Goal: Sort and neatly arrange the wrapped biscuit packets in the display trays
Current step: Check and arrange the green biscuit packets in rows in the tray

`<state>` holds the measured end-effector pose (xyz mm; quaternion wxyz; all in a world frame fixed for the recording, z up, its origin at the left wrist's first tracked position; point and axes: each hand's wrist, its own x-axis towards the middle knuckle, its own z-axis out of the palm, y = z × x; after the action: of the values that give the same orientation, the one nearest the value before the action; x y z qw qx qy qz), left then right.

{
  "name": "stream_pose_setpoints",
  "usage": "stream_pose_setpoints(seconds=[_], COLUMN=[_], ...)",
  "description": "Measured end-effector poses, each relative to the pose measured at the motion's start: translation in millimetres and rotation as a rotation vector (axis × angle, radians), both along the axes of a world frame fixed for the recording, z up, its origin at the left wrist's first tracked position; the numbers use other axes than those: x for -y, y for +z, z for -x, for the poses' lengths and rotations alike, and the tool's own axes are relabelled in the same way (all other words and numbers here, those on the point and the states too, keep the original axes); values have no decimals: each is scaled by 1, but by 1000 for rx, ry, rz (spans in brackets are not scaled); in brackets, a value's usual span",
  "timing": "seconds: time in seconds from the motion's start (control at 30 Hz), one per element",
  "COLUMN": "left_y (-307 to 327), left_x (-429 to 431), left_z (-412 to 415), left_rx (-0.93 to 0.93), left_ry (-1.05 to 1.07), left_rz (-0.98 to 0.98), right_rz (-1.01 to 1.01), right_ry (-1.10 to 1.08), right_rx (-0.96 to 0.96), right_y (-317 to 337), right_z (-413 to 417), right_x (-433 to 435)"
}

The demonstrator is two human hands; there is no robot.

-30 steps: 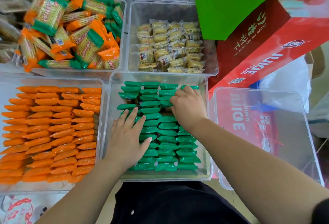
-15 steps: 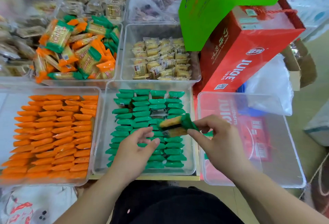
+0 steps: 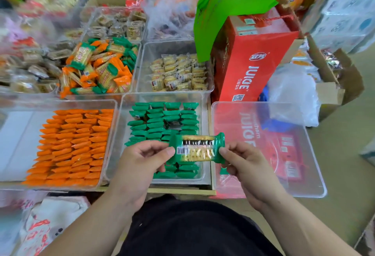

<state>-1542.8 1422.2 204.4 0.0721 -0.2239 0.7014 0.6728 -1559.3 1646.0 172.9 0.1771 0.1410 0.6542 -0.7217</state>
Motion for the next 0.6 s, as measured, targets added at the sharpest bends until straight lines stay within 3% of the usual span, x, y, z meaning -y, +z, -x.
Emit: stream_pose_setpoints(seconds=[0.2,0.27,0.37,0.6], left_y=[14,17,17,17], left_x=[-13,-18,-20,-22], left_z=[-7,-8,-9,-13], left_rx=[-44,-51,-28,29], left_ry=[-40,-38,-3,-31], left_rz=[-61,-99,-139,-126], right_rz=[585,688,689,479], right_ry=[45,42,45,-18], right_rx=[273,304,267,67], right_y=[-21,-24,-22,-14], right_z=[-5,-8,-8,-10], right_x=[-6,-6,-10,-19])
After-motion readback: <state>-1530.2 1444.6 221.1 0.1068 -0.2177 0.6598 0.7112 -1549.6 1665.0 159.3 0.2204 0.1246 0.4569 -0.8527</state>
